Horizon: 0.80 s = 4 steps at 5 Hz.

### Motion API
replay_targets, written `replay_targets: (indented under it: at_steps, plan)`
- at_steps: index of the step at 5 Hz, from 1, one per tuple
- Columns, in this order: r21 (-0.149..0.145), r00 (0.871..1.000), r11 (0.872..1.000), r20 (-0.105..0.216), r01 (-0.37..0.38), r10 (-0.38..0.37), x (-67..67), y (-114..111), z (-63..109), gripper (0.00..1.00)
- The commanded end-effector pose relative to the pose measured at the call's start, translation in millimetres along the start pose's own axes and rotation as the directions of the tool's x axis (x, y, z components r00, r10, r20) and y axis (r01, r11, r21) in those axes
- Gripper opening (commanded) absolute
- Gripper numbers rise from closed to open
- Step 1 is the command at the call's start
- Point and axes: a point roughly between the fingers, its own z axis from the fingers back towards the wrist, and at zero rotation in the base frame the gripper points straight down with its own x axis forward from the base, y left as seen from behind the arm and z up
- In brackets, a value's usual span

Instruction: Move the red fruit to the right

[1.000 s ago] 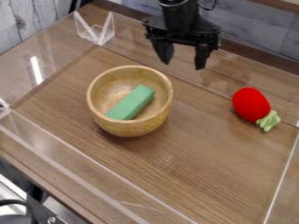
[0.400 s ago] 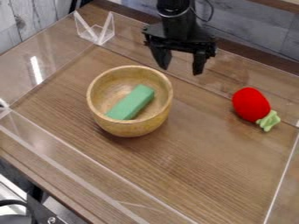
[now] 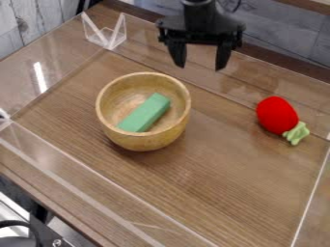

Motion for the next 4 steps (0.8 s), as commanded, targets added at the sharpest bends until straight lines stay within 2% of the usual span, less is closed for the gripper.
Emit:
replay_targets:
  at_steps: [1, 2, 3, 4]
  plan:
    - [-0.013, 0.998, 0.999, 0.045, -0.044, 0.045, 14.8, -8, 21.0, 1.00]
    - [-0.015, 0.998, 0.998, 0.029, -0.064, 0.064, 8.3, -12, 31.2, 0.00]
    - [-0.008, 0.997, 0.997, 0.027, -0.076, 0.076, 3.9, -15, 39.1, 1.00]
    - [0.001, 0.994, 0.995, 0.034, -0.104, 0.103, 2.3, -10, 37.3, 1.00]
